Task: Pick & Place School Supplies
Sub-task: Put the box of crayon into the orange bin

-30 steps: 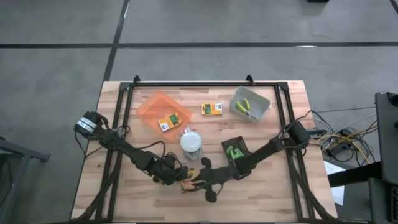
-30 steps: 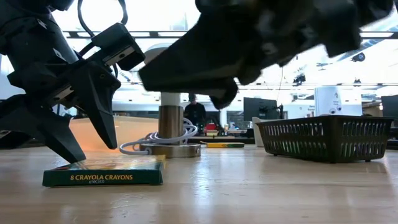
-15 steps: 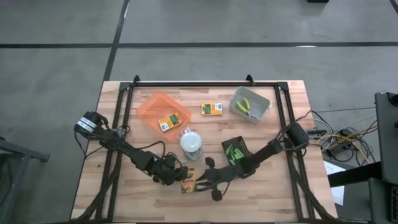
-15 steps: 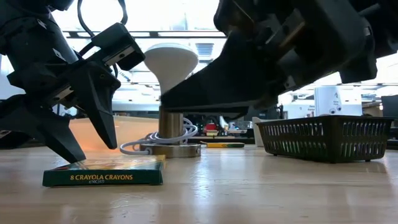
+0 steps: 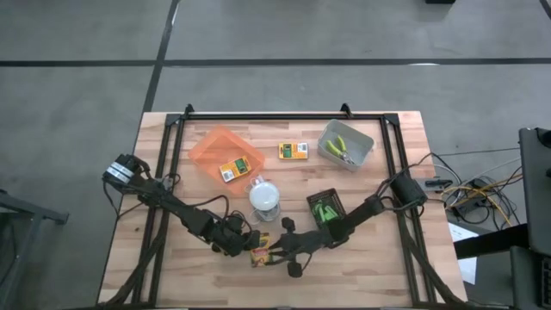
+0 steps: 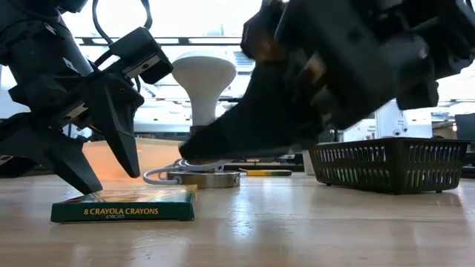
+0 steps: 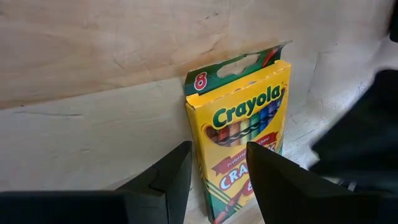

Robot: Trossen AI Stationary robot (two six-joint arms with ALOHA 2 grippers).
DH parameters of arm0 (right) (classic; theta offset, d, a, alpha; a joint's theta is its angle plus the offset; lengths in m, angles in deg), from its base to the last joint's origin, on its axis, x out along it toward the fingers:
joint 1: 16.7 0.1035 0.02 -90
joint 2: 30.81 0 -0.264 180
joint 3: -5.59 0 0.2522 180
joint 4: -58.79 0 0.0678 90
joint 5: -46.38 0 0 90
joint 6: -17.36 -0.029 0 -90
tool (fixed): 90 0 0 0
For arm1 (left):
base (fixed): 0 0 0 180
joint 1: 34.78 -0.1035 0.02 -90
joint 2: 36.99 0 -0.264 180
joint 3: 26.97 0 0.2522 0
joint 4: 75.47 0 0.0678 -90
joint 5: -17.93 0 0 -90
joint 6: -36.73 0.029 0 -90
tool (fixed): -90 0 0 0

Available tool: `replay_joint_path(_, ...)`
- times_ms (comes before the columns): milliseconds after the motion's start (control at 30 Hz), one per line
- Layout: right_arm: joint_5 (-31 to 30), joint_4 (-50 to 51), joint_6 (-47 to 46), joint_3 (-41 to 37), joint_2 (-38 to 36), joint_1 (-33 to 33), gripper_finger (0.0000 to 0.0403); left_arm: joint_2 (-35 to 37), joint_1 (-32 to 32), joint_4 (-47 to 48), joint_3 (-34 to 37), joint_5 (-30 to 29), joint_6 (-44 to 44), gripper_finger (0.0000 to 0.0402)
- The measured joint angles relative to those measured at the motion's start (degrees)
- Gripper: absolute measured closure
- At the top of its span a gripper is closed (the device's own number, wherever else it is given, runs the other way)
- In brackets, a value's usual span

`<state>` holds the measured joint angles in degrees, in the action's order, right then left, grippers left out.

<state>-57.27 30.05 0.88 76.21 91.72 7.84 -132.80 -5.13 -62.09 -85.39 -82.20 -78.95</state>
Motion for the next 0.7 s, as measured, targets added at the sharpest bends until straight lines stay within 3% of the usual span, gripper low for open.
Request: replay_joint_path(700,1.6,12.3,-2.9,4.0,1.0,-1.1,0.0335,0.0,0.0,0.0,0.0,0.0,0.0,0.0241)
